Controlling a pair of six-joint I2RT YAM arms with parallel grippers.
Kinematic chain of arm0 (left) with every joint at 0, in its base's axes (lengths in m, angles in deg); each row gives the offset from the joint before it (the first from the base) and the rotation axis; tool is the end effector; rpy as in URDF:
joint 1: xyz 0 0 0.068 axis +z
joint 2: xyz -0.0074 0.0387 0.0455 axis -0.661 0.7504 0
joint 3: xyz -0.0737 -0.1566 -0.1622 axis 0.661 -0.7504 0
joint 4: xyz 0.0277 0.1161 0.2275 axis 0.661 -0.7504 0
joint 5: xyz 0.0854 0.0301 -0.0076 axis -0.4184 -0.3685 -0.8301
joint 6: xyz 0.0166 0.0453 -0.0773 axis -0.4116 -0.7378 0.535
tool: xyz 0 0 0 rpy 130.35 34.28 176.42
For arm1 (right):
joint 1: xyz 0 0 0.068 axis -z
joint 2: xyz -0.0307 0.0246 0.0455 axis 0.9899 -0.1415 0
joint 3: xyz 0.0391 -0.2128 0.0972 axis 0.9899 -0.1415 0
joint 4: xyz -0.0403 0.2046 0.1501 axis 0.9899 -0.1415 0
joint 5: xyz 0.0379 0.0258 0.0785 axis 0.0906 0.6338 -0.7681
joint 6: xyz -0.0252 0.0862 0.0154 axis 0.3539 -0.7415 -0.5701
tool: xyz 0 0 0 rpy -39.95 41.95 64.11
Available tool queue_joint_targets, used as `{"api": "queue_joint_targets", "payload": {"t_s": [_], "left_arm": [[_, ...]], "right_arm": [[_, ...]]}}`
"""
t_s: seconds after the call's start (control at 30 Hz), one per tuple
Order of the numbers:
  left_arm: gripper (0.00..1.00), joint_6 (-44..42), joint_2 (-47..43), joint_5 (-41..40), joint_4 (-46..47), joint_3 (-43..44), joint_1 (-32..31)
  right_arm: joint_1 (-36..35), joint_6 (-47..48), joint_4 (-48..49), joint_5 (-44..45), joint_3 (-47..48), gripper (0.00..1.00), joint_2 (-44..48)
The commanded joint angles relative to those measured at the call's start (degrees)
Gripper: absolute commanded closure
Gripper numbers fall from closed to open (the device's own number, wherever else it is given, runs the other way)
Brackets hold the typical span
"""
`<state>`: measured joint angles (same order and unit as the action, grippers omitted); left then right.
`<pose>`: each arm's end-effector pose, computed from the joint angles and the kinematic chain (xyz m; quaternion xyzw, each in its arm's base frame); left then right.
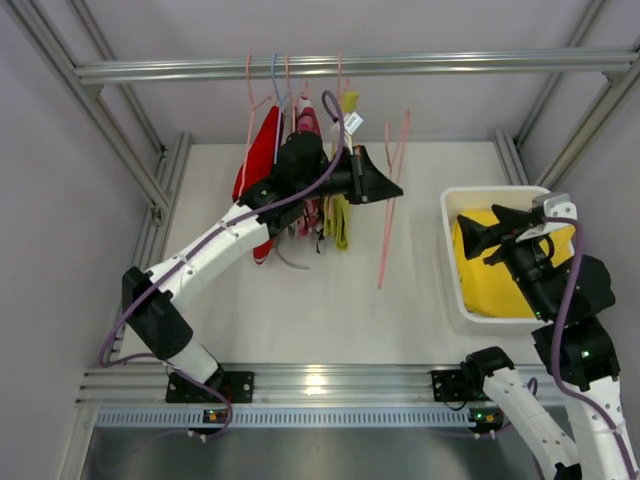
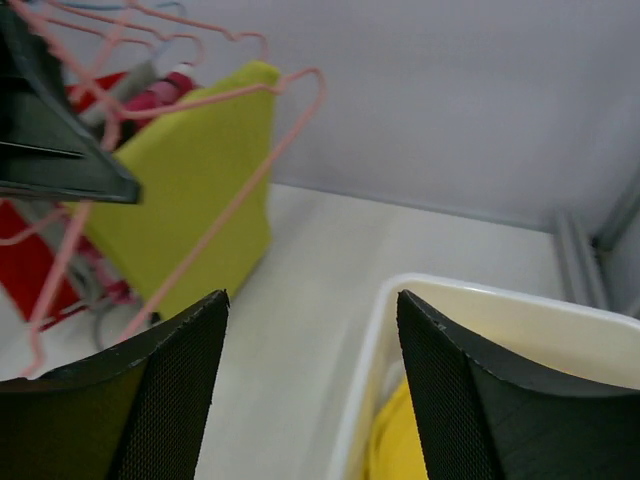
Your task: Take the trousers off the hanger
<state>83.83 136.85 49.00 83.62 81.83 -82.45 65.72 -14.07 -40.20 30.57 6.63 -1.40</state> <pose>0.2798 -0.3021 0.3778 0.1565 0.7172 -0.5969 0.3238 0.1498 0.0382 0.3962 -0.0768 0.6723 0.0786 0.7321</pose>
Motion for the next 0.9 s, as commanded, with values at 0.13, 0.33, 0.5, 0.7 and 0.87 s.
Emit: {"api": "queue_joint_targets", "payload": {"t_s": [0.13,0.33,0.5,0.7,0.87], "left_arm": [[1.0,-3.99,3.76,-19.96,-11.71,10.58,-8.75],[1.0,-3.19,6.4,-28.86,-14.79,14.54,-12.71],[1.0,-2.23,7.55,-27.37,-13.91,16.48,-13.24],[1.0,-1.88,7.72,-26.05,-12.86,16.83,-13.41],[1.0,-2.14,7.81,-25.35,-12.07,17.18,-14.29]], "right_arm": [[0.58,-18.16,3.37,-28.96,2.55,0.38,-4.79],[0.06,-21.34,6.1,-29.51,1.49,0.41,-9.18],[-1.43,-20.73,5.76,-29.94,0.96,0.44,-11.73],[-2.93,-18.18,4.26,-27.48,-0.79,0.45,-12.61],[-3.63,-18.44,6.01,-27.04,-1.5,0.49,-14.1]]}}
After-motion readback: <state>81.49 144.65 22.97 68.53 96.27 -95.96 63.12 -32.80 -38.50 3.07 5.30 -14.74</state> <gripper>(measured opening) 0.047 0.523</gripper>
